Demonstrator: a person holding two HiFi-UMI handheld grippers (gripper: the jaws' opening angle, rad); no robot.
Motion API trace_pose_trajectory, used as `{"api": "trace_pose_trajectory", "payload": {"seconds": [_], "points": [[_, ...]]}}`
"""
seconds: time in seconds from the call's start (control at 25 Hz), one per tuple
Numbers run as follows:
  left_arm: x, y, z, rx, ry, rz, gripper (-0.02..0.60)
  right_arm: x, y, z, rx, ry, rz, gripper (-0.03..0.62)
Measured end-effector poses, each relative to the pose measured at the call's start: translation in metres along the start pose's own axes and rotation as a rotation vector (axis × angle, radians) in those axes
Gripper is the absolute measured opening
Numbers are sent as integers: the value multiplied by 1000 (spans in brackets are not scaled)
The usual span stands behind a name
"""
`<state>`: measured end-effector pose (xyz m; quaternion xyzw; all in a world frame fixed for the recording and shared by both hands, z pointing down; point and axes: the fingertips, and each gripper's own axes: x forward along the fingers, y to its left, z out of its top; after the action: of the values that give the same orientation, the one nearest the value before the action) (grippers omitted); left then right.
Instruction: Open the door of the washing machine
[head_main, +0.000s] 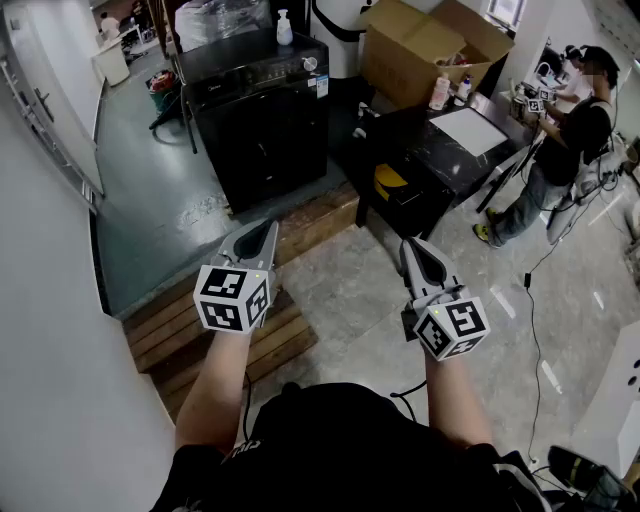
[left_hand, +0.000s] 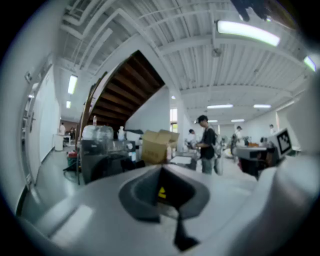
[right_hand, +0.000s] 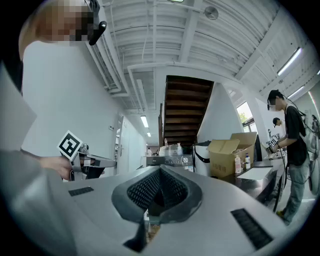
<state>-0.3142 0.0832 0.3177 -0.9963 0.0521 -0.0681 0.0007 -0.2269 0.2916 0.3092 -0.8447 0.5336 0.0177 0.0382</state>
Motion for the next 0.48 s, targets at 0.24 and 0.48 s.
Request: {"api": "trace_pose_trajectory", "payload": {"seconds": [0.24,0.48], "points": [[12,-18,-1,3,-2,-6,9,-9,-14,-4,2,1,13,-9],[22,-37,-1,-5,-5,-6,9,-23,-30,-6,6,2,22,-9]]}}
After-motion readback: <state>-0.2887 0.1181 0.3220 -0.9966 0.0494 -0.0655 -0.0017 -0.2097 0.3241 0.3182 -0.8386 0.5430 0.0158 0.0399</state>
